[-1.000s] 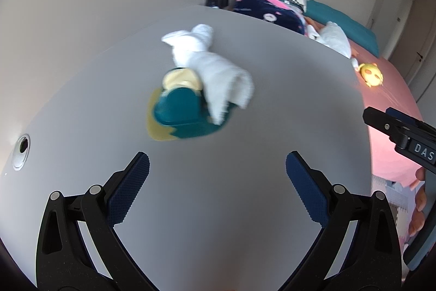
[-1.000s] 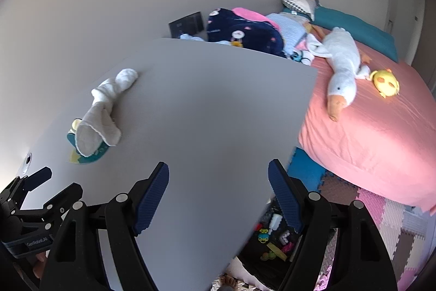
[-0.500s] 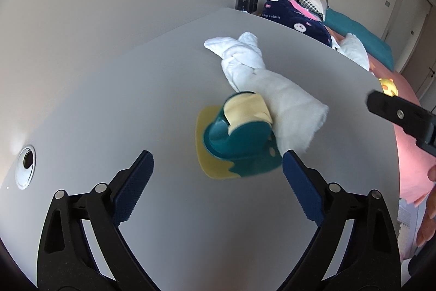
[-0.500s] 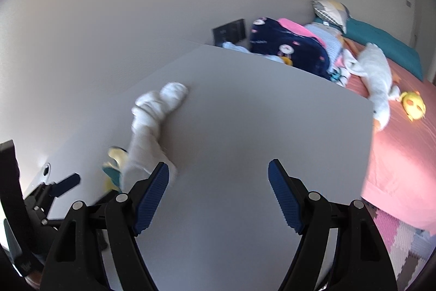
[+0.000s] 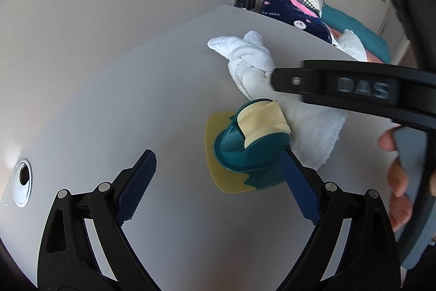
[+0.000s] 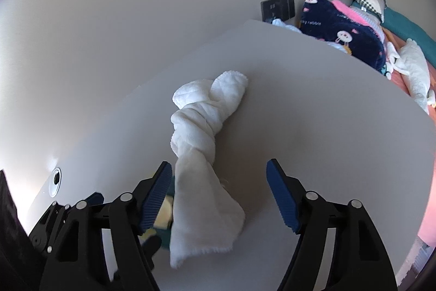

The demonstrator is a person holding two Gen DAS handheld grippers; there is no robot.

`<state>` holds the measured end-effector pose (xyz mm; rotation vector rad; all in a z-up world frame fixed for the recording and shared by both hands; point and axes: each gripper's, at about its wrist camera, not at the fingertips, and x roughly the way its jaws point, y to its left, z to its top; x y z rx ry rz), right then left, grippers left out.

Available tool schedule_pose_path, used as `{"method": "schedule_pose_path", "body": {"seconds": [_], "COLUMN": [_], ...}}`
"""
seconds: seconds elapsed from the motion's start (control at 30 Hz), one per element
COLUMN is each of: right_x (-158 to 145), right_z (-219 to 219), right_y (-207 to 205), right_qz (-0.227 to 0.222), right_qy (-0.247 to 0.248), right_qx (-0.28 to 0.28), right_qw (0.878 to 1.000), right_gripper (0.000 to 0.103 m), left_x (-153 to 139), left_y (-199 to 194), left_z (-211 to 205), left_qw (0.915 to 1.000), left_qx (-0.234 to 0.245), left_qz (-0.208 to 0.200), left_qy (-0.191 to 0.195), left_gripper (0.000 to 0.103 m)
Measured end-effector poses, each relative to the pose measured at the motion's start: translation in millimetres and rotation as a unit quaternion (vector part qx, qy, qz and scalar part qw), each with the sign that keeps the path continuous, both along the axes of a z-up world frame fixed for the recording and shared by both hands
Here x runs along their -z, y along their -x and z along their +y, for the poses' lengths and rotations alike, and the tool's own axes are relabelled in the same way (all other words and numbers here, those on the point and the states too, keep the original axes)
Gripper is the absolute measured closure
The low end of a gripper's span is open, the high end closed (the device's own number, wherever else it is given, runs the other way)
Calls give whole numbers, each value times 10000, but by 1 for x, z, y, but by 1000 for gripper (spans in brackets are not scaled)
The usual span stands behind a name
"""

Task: Collect trash
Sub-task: 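Grasp the teal-yellow toy with the left gripper while the right grasps the white towel, then carry the teal toy and white towel off the desk over the floor bin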

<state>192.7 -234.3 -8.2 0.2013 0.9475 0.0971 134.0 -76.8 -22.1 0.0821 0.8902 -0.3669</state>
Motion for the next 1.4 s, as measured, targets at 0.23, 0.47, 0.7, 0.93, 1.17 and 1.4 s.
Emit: {"method": "schedule_pose_path", "body": {"seconds": [0.23, 0.47, 0.7, 0.93, 1.17, 1.4], "right_x": [24, 13, 12, 12, -1, -18], "right_z": [-5, -18, -32, -41, -56, -74], "right_y": [-18, -4, 11, 21, 41, 70], "right_qz": [438, 175, 129, 64, -86, -223], "right_qy": [-500, -232, -220, -86, -60, -77], "right_qx": [-126, 209, 311, 352, 392, 484], "right_qw": [9977, 9994, 9992, 9993, 9992, 9985], "right_gripper": [58, 88, 88, 88, 88, 88], "left_x": [4, 7, 10, 6, -6, -20], "left_y": [-2, -6, -10, -11, -2, 19], "left_z": [-6, -11, -18, -17, -21, -29], "left_qw": [9999, 10000, 10000, 9998, 9993, 9984], "left_qx": [85, 64, 19, -77, -60, -52], "left_qz": [51, 72, 85, -38, -272, -364], "left_qy": [-34, -1, 18, 185, 241, 433], "left_gripper": [14, 14, 38, 55, 64, 64]}}
